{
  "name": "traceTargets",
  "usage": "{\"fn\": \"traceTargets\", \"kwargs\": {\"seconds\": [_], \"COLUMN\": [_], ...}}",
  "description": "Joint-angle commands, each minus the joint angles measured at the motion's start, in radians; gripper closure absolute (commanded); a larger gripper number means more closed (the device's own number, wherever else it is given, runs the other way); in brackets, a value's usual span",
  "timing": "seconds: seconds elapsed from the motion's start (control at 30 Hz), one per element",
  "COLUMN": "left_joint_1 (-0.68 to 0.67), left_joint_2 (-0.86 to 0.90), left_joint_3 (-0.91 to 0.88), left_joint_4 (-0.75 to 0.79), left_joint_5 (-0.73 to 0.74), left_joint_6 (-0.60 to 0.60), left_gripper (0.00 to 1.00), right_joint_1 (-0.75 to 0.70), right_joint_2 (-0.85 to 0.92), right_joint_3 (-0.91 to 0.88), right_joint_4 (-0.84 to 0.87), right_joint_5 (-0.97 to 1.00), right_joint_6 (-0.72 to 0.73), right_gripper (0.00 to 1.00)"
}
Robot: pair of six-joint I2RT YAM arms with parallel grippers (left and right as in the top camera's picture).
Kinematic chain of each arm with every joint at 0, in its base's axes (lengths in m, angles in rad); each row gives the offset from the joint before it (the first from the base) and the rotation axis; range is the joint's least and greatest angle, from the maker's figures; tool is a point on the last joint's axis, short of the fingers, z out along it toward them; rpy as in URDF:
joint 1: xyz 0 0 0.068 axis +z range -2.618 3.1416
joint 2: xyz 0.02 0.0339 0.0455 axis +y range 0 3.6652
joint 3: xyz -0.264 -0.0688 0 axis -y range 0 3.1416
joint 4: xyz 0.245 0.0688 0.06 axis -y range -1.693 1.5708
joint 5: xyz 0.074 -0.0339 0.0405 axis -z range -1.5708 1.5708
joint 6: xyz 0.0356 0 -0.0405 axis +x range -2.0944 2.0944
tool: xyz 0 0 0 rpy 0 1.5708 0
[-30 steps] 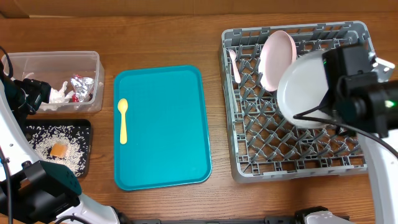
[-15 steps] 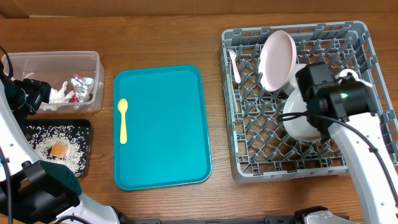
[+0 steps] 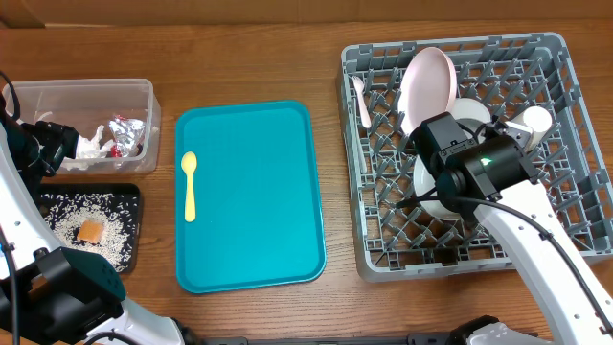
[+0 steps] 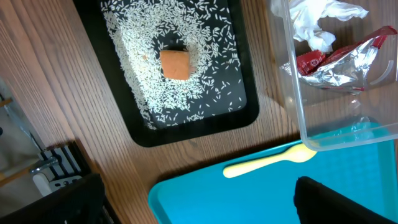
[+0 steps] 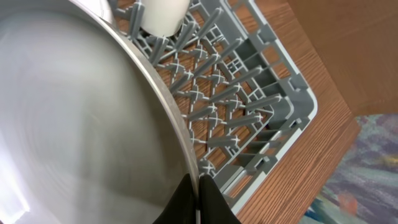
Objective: Sort waste into correct bins and load items into the dishwasher rack
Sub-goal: 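Lower the grey plate into the rack's right side and release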
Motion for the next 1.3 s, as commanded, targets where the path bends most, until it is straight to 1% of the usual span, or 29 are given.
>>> {"fn": "traceTargets", "kwargs": {"seconds": [0.0,0.37,0.6,0.77,0.87,0.93,0.97,1.0,1.03,1.07,1.27], "left_joint_1": [-0.003,-0.008,-0.008,-0.008,-0.008,-0.008,-0.008,-0.008,-0.008,-0.008,-0.008], "left_joint_2": [-0.008,-0.008,-0.008,-0.008,-0.008,-0.008,-0.008,-0.008,-0.008,-0.008,-0.008], "left_joint_3": [-0.004,-0.004,-0.003,-0.004,-0.004,-0.004,-0.004,-0.004,-0.003,-0.004,-0.003], "left_joint_4": [0.001,0.001,0.001,0.001,0.001,0.001,0.001,0.001,0.001,0.001,0.001], "left_joint_5": [-0.013,-0.013,-0.013,-0.013,-0.013,-0.012,-0.013,-0.012,-0.013,-0.013,-0.013], "left_joint_6": [-0.014,-0.014,-0.014,-0.014,-0.014,-0.014,-0.014,-0.014,-0.014,-0.014,-0.014], "left_gripper": [0.0,0.0,0.0,0.0,0.0,0.0,0.0,0.0,0.0,0.0,0.0], "right_joint_1": [0.003,0.003,0.007,0.032,0.04,0.04,0.04,0.04,0.04,0.04,0.04], "right_joint_2": [-0.005,0.007,0.009,0.011,0.011,0.01,0.01,0.01,0.01,0.01,0.01], "right_joint_3": [-0.002,-0.006,-0.116,-0.124,-0.124,-0.122,-0.12,-0.116,-0.109,-0.102,-0.008], "right_joint_4": [0.003,-0.016,0.023,0.026,0.019,0.019,0.018,0.016,0.014,0.007,-0.05], "right_joint_5": [0.091,0.074,0.074,0.076,0.082,0.086,0.087,0.087,0.086,0.086,0.073], "right_joint_6": [0.023,0.019,0.018,0.018,0.013,0.012,0.012,0.012,0.012,0.012,0.02], "right_gripper": [0.96,0.96,0.96,0.96,0.91,0.85,0.8,0.63,0.14,0.0,0.0]}}
